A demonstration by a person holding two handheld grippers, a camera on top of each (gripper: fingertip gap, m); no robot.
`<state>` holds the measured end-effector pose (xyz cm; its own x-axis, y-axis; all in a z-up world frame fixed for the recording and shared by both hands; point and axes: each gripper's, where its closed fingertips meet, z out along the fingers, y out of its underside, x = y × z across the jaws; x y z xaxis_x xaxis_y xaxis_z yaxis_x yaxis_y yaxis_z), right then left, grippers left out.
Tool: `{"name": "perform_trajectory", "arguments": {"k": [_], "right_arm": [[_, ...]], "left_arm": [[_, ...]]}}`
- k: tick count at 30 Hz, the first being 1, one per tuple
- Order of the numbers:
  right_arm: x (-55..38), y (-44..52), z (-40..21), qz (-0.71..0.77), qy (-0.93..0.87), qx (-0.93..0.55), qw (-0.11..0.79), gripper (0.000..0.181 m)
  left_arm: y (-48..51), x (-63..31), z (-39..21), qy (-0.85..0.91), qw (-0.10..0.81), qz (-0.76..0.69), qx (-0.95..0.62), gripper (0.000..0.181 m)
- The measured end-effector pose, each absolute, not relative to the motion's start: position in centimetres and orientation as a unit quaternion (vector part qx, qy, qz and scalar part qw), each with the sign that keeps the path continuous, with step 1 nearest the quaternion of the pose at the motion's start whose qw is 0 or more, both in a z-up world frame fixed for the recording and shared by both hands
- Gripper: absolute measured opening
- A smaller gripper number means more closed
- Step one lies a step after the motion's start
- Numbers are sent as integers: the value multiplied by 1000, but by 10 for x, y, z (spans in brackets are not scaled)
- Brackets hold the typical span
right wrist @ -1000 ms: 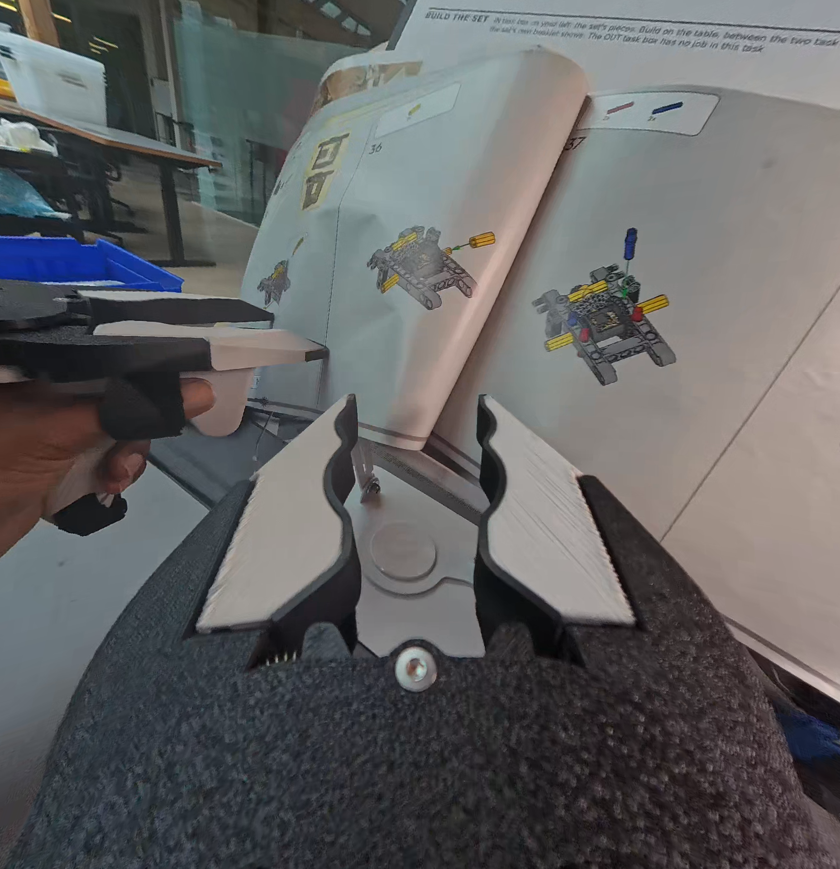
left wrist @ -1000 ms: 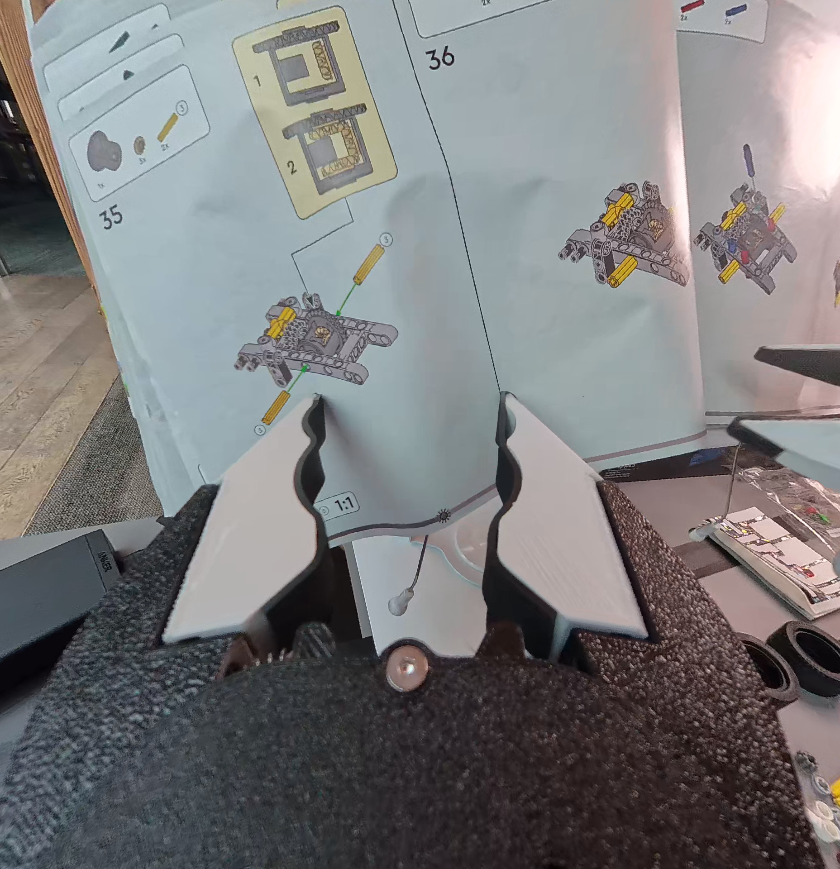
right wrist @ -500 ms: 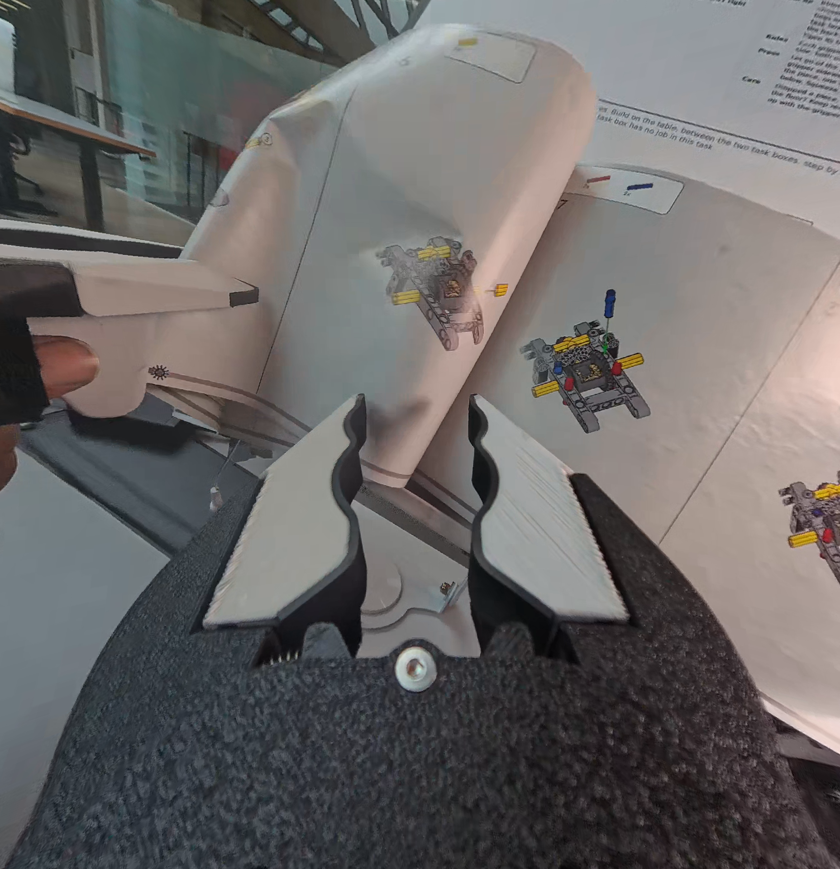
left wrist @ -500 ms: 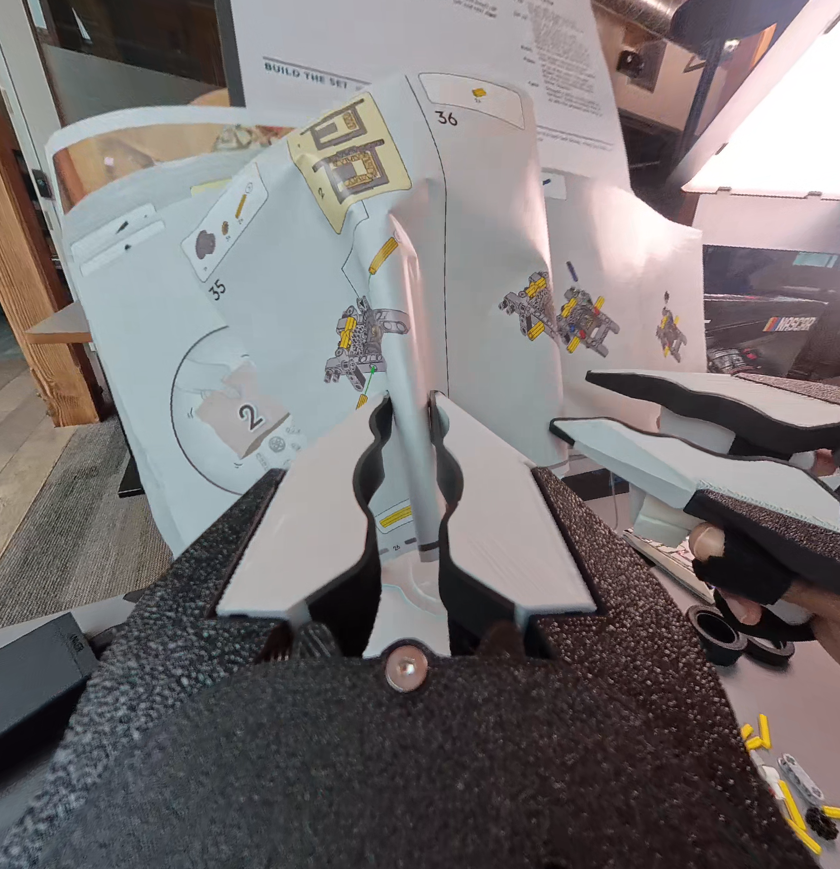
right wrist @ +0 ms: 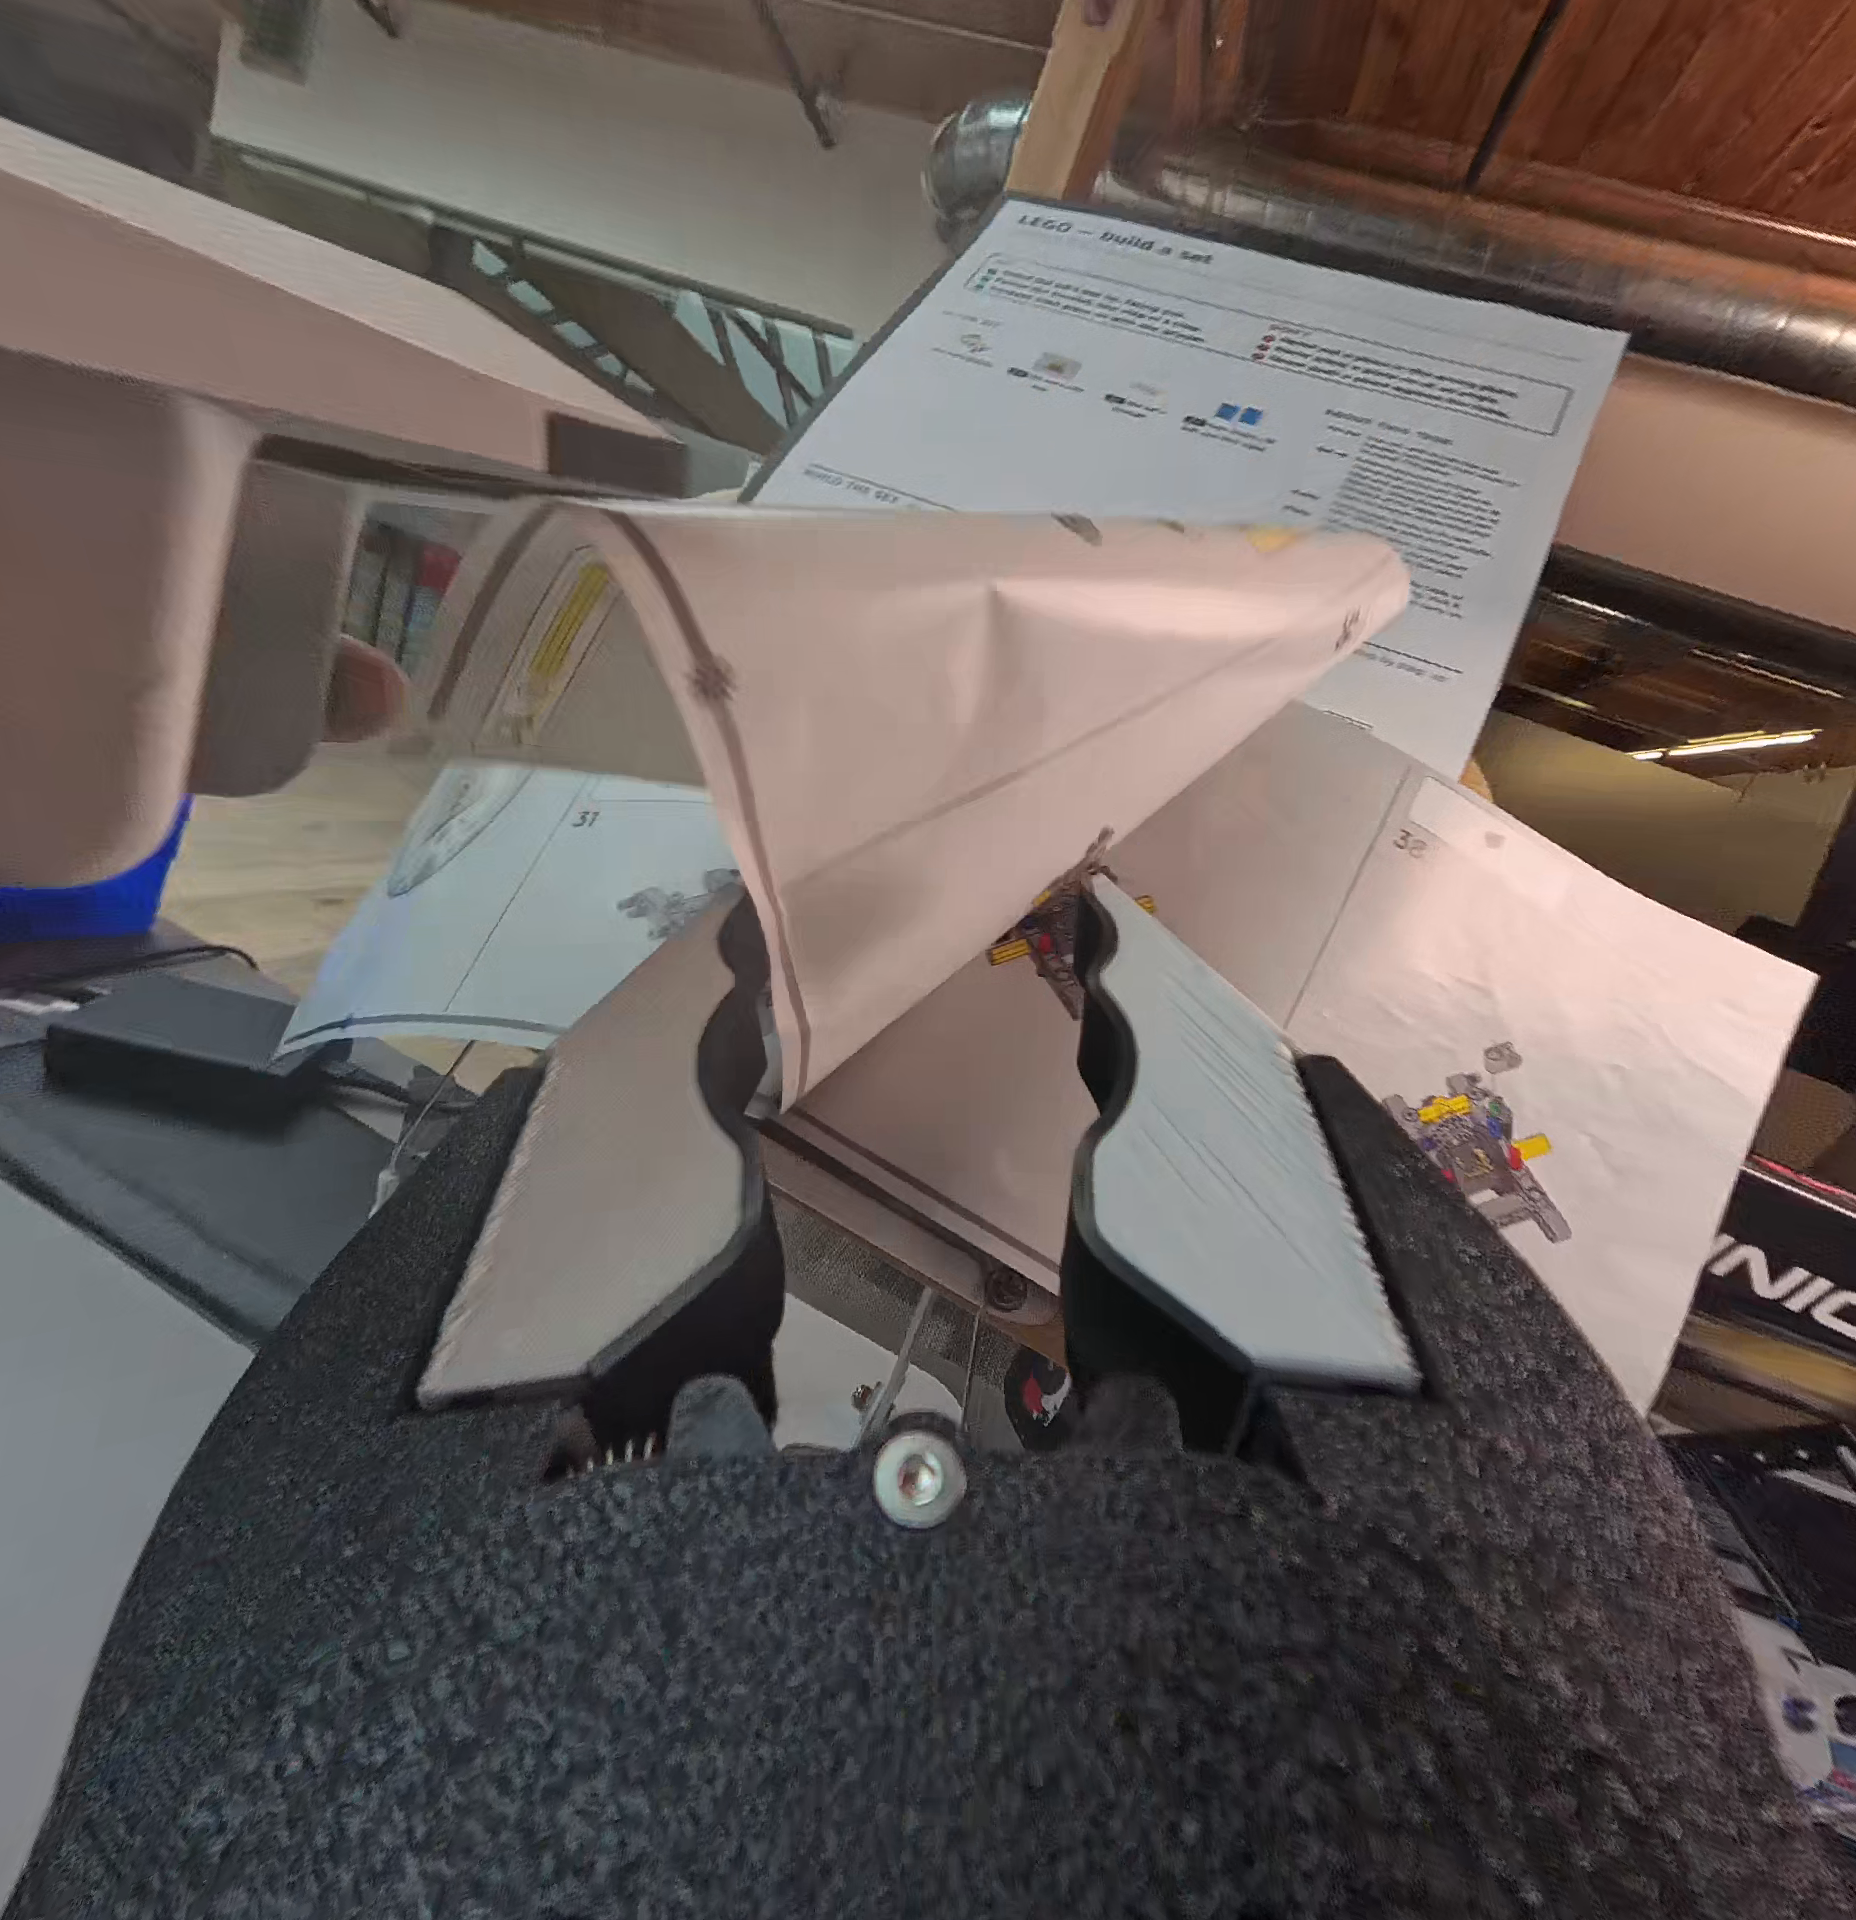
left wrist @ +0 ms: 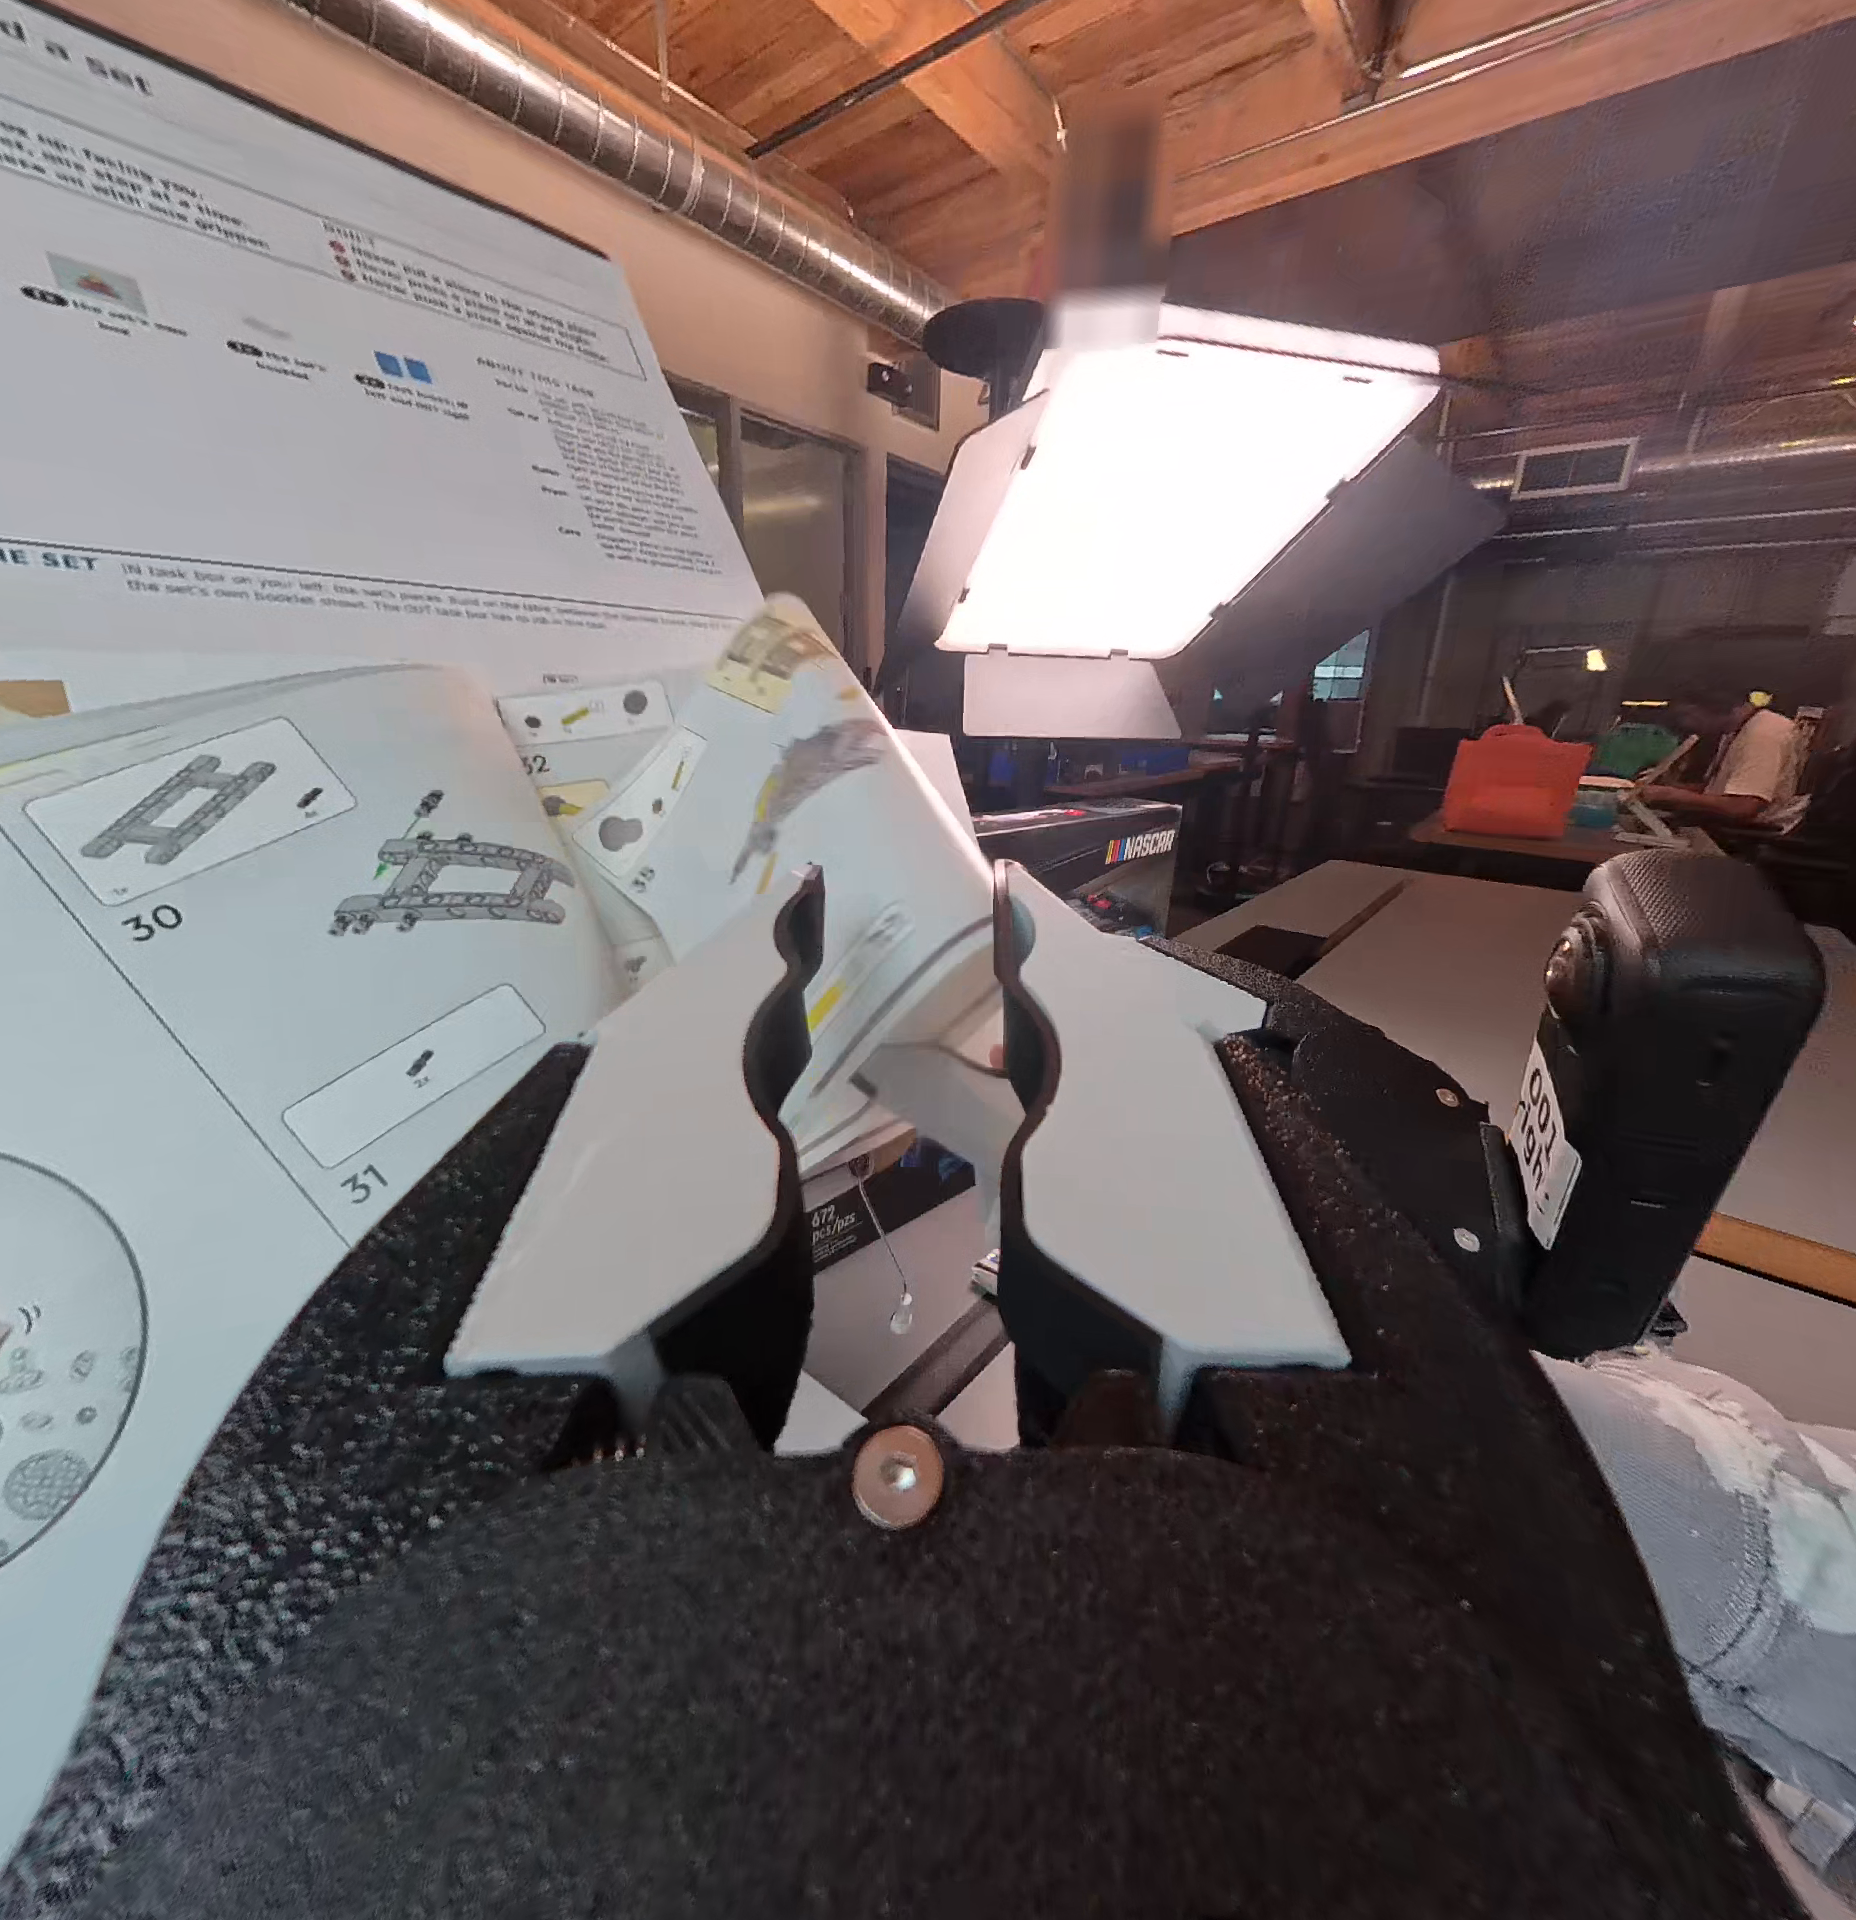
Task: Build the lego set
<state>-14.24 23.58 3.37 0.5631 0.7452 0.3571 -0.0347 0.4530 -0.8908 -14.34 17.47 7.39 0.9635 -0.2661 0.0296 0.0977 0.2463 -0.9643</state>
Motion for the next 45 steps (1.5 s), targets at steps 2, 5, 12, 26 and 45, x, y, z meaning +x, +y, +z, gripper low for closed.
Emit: {"name": "perform_trajectory", "arguments": {"k": [2, 5, 12, 26, 45], "right_arm": [[-124, 246, 39, 280, -356, -464, 761, 50], [-102, 265, 35, 307, -322, -496, 746, 46], [-53, 322, 18, 313, -251, -562, 723, 26], [-20, 391, -20, 293, -261, -619, 680, 0], [-29, 431, -42, 147, -366, -662, 637, 19]], "left_arm": [[167, -149, 82, 67, 800, -112, -586, 34], [164, -164, 77, 44, 800, -114, -588, 34], [185, -204, 18, -2, 743, -51, -667, 36], [221, -237, -43, 9, 670, 84, -738, 60], [235, -279, -45, 19, 650, 158, -744, 49]]}}
